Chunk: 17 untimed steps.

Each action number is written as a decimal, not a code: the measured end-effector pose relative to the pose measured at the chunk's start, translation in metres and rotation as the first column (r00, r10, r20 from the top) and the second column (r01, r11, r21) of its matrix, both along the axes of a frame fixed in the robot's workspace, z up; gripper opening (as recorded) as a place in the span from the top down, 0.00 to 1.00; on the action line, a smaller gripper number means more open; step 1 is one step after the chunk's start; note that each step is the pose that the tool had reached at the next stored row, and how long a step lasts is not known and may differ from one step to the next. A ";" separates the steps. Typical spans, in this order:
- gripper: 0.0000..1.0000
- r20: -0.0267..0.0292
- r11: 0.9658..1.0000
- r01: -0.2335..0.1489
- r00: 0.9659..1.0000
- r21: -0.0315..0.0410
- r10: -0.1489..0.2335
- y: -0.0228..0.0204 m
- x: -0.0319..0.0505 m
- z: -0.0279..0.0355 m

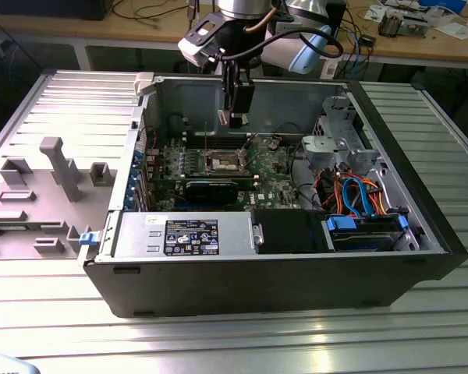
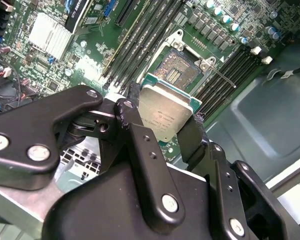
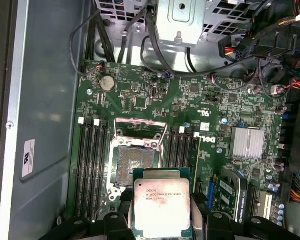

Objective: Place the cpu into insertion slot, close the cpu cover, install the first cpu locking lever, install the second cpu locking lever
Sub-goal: 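Place the cpu into insertion slot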

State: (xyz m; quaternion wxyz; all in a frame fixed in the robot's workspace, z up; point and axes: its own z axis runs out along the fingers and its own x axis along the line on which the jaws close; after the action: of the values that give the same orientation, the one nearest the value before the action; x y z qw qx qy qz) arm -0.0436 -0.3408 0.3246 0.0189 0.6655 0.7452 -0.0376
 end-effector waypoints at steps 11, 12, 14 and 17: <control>0.45 0.000 1.000 0.015 1.000 0.000 -0.015 0.0000 0.0000 0.0000; 0.45 0.000 1.000 0.016 1.000 0.000 -0.016 0.0000 0.0000 0.0000; 0.45 0.000 1.000 0.018 1.000 0.000 -0.018 0.0000 0.0000 0.0000; 0.45 0.000 1.000 0.021 1.000 0.000 -0.021 0.0000 0.0000 0.0000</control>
State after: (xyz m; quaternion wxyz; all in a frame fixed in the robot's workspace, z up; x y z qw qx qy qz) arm -0.0436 -0.3408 0.3246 0.0185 0.6734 0.7381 -0.0378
